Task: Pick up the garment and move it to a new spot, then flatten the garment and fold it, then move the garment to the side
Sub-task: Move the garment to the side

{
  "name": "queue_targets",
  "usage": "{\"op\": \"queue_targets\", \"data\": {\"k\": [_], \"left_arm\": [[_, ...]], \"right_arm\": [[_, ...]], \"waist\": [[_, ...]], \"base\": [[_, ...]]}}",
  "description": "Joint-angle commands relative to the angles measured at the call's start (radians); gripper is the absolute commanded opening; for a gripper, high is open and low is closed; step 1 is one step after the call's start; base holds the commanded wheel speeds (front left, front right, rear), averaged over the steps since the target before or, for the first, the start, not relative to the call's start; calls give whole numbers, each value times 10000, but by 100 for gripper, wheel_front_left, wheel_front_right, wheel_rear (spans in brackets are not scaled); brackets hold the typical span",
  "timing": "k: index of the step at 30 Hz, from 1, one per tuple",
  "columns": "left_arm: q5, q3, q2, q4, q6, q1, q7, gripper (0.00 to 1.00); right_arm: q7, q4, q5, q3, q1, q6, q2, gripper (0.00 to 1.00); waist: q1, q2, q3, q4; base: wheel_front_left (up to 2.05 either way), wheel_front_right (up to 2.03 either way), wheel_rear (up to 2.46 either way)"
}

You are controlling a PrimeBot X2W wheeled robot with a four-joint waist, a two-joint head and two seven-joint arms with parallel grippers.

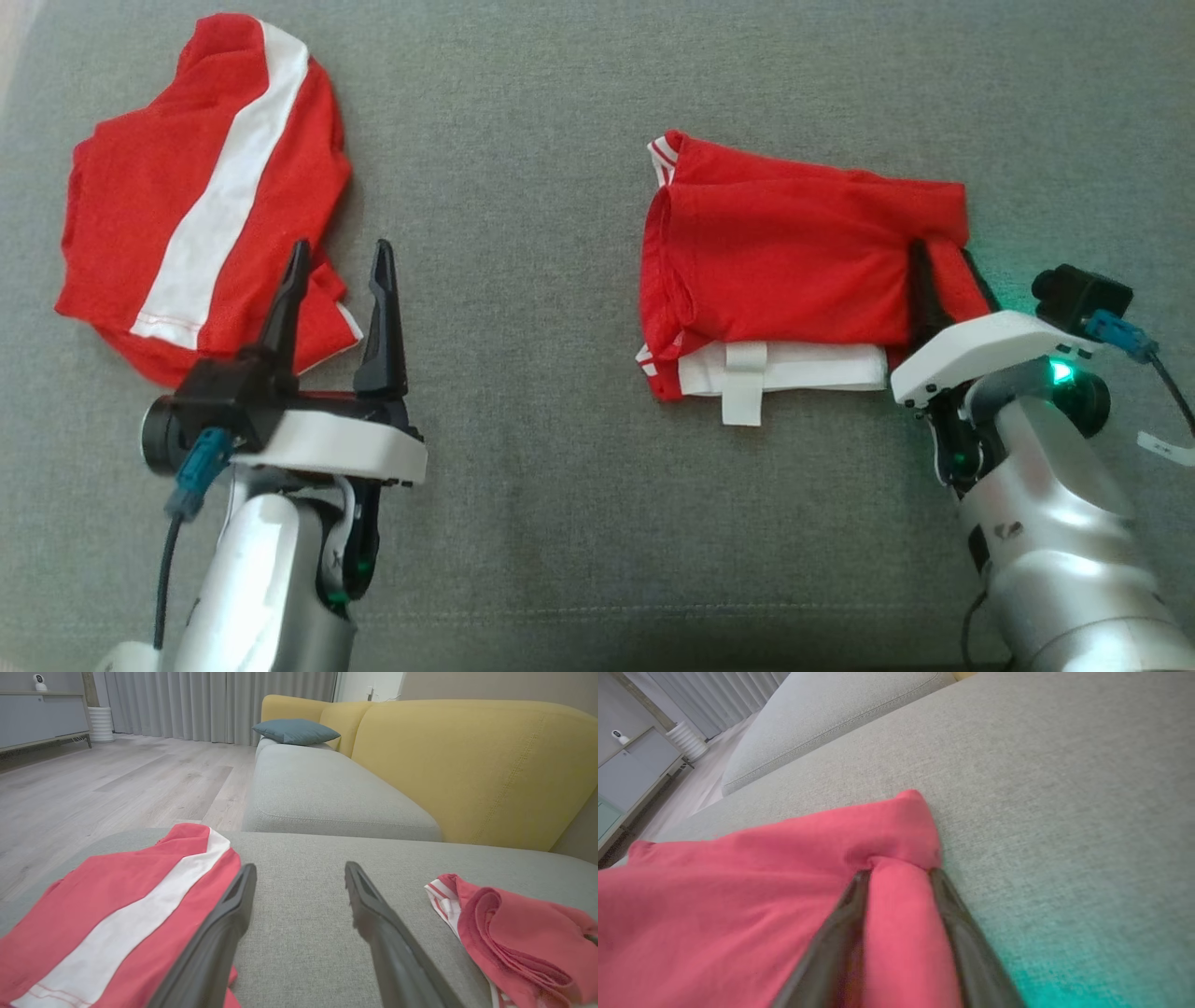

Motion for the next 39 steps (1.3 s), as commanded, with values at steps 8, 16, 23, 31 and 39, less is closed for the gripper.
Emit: {"op": "queue_targets", "data": {"k": [8,16,23,31,39], "left_arm": [[29,544,60,-398,26,-232,-120,100],[-66,577,60,-621,64,-237,-120,100],[-50,608,60,-807,-13,-455,-120,100],[-34,658,60,-870,-82,-566,-120,100],[55,735,60,-897,-151,-548,-120,100]], "right_arm": [[-419,114,-1234,266,-512,67,-88,0],[63,-698,-2665,567,-1177,67,-1875,0],[541,-1185,-3156,745,-1500,67,-3690,0],[709,-1232,-3518,-443,-1662,67,-4569,0],[828,-1628,-4124,-1351,-1484,67,-4220,0]], "waist": [[0,0,-424,-333],[0,0,-371,-685],[0,0,80,-742],[0,0,390,-627],[0,0,473,-587]], "base": [[0,0,0],[0,0,0],[0,0,0],[0,0,0],[0,0,0]]}}
